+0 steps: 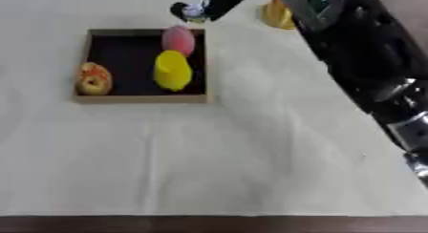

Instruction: Pick up objects on the table and place them in the box.

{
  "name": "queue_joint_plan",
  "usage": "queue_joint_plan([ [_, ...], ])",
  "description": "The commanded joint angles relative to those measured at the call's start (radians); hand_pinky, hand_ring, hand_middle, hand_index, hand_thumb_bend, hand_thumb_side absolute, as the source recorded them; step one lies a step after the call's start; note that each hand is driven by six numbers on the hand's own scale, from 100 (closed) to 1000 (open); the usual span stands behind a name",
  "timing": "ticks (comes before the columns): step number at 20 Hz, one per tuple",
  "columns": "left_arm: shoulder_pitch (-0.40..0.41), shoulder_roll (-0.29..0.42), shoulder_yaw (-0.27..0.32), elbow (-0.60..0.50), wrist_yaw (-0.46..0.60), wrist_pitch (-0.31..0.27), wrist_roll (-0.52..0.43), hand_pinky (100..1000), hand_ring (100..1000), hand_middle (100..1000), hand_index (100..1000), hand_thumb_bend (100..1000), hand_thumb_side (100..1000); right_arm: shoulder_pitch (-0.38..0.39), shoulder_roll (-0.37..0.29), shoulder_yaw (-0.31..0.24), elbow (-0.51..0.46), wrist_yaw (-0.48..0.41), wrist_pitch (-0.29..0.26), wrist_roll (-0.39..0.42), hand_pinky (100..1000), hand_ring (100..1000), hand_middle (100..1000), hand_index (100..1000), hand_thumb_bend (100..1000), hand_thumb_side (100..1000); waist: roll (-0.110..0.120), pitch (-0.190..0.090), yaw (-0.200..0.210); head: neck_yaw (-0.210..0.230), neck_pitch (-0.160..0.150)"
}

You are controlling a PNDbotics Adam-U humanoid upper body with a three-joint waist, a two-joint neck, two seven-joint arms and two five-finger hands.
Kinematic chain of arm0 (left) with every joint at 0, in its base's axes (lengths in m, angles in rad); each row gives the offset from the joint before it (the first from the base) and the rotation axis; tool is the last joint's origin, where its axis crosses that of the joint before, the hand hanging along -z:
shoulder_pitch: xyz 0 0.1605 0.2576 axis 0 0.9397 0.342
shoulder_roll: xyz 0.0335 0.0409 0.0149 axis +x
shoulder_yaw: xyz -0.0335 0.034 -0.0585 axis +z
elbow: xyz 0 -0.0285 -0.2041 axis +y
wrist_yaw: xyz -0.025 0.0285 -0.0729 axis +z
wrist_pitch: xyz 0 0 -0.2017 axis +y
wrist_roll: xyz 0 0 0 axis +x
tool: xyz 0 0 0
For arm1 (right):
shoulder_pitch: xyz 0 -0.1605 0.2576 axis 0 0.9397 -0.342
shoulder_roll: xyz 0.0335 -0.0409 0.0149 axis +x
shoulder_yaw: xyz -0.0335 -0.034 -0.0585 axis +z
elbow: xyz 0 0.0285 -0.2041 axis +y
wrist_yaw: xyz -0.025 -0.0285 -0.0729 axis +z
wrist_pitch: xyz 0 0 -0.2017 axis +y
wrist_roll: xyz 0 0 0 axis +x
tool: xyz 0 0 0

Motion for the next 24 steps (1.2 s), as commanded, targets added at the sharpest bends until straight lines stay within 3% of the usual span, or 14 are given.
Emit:
queue_joint_plan([
  [1,-0.004,0.028,0.012,-0.018,-0.007,-0.001,0.005,784,789,691,805,100,450,-0.007,-0.067,-0.049,0.057,0.064,-0.017,-0.037,890,936,804,920,252,471,-0.008,-0.113,-0.004,0.000,-0.020],
  [11,-0.003,0.035,0.013,-0.018,-0.013,-0.002,0.007,784,789,692,806,100,456,0.015,-0.128,-0.126,0.208,0.188,-0.093,-0.083,900,952,817,930,315,451,-0.002,-0.082,-0.016,-0.004,-0.074],
  [24,-0.023,0.041,0.008,-0.018,-0.014,-0.004,0.003,783,790,692,806,100,468,-0.005,-0.104,-0.187,0.365,0.304,-0.100,-0.136,901,953,825,930,334,457,-0.013,-0.031,0.016,-0.012,-0.098],
])
